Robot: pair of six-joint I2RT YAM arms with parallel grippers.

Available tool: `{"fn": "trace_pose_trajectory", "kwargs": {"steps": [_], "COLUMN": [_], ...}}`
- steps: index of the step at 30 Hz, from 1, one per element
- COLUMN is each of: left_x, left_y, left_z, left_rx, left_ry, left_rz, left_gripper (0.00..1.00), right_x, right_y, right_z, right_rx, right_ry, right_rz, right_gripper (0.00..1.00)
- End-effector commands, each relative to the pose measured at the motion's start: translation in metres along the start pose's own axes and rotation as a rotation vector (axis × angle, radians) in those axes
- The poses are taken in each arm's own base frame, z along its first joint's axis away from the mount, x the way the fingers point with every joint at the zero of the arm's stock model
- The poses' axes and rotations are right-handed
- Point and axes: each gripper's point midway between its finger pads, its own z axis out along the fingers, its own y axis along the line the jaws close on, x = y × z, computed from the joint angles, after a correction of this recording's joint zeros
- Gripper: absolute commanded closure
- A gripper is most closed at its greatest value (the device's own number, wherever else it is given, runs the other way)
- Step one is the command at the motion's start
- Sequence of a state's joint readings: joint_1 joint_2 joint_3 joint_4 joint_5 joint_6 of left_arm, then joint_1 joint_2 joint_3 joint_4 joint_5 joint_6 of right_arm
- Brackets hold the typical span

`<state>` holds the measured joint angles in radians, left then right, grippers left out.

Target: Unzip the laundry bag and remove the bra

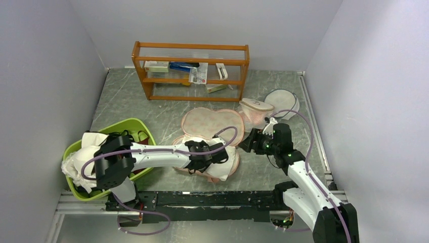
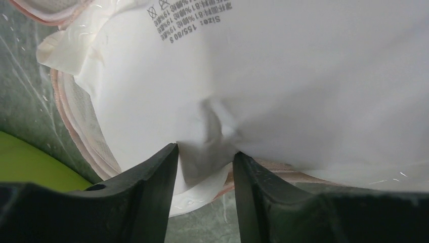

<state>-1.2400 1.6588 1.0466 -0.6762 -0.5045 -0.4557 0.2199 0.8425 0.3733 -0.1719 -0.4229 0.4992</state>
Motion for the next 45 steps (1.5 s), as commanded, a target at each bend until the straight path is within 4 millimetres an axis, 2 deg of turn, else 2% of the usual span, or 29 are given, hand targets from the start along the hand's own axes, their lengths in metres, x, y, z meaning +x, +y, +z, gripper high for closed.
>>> {"fn": "trace_pose_trajectory", "kwargs": {"steps": [1,6,12,20,22,25,27,35,45], "left_x": [-0.022,-0.022,-0.018,-0.005,-0.003,-0.002,-0.003,-0.027,-0.078], "left_y": [0.004,0.006,0.006,0.003,0.003,0.002,0.002,0.016,0.052], "left_z": [-0.017,-0.027,-0.024,-0.007,-0.004,-0.002,-0.003,-0.037,-0.112], "left_rx": [0.006,0.035,0.033,0.001,-0.006,-0.008,-0.008,0.004,0.055], "left_ry": [-0.078,-0.095,-0.09,-0.038,-0.033,-0.027,-0.026,-0.101,-0.305], "left_rz": [-0.039,-0.071,-0.07,-0.035,-0.027,-0.019,-0.023,-0.08,-0.205], "left_gripper": [0.49,0.67,0.76,0.58,0.56,0.59,0.68,0.93,0.93], "right_x": [0.0,0.0,0.001,0.0,0.001,0.001,0.0,0.0,-0.001], "right_y": [0.002,0.001,0.0,0.001,0.001,0.001,0.001,0.001,0.001], "right_z": [-0.001,0.0,0.0,-0.001,0.0,0.0,-0.001,0.0,-0.001], "right_rx": [-0.006,-0.003,-0.001,-0.002,-0.002,-0.002,-0.003,0.0,0.001], "right_ry": [0.0,0.001,0.006,0.002,0.003,0.005,0.001,0.001,-0.004], "right_rz": [-0.001,0.0,0.003,0.002,0.001,0.002,0.0,0.001,-0.002], "right_gripper": [0.31,0.31,0.31,0.31,0.31,0.31,0.31,0.31,0.3]}}
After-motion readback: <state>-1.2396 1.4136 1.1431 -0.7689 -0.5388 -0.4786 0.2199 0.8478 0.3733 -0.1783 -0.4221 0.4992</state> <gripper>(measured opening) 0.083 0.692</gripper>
